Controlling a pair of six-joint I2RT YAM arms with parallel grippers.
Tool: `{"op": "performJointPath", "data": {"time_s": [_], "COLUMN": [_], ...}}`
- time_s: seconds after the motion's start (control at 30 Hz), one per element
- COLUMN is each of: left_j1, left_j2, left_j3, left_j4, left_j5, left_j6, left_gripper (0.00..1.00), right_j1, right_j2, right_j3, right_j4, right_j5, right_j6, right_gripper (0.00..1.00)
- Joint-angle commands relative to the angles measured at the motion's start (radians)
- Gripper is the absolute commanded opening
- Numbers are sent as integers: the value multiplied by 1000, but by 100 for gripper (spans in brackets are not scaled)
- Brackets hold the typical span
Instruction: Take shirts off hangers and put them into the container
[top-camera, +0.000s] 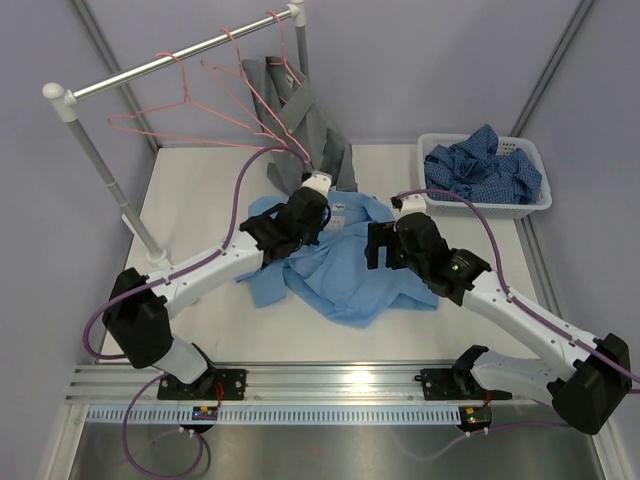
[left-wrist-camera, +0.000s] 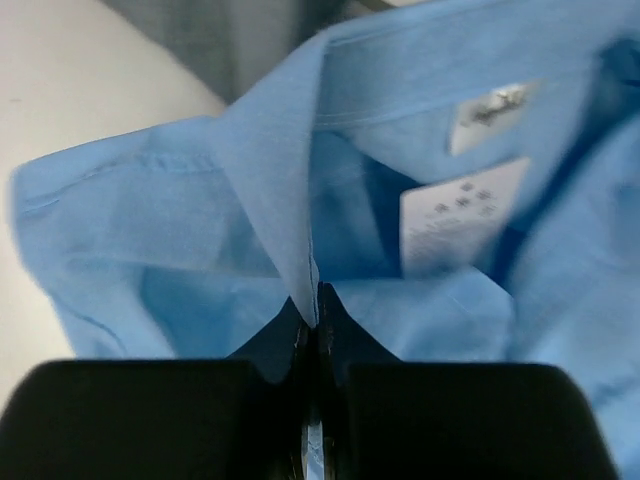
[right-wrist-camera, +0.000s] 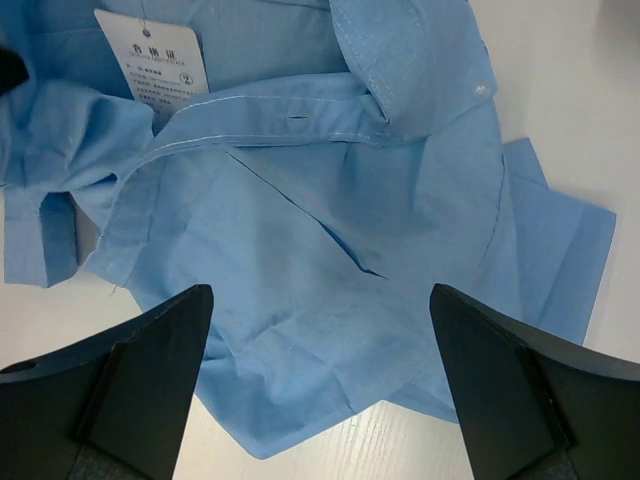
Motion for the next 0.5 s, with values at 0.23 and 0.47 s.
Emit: {"op": "performJointPath", "data": {"time_s": [0.23,0.47], "left_j1": [-152,-218], "left_j2": [-58,58], "left_j3": [240,556], "left_j4": [67,64], "left_j5": [299,408], "left_j6": [-118,-98], "left_gripper": [0,0], "right_j1": [-83,-83], "right_j2": [-158,-369], "right_j3": [-143,-205], "right_j4": [121,89], "right_j5": [-169,37], "right_j6": [39,145], "right_gripper": [99,100]}}
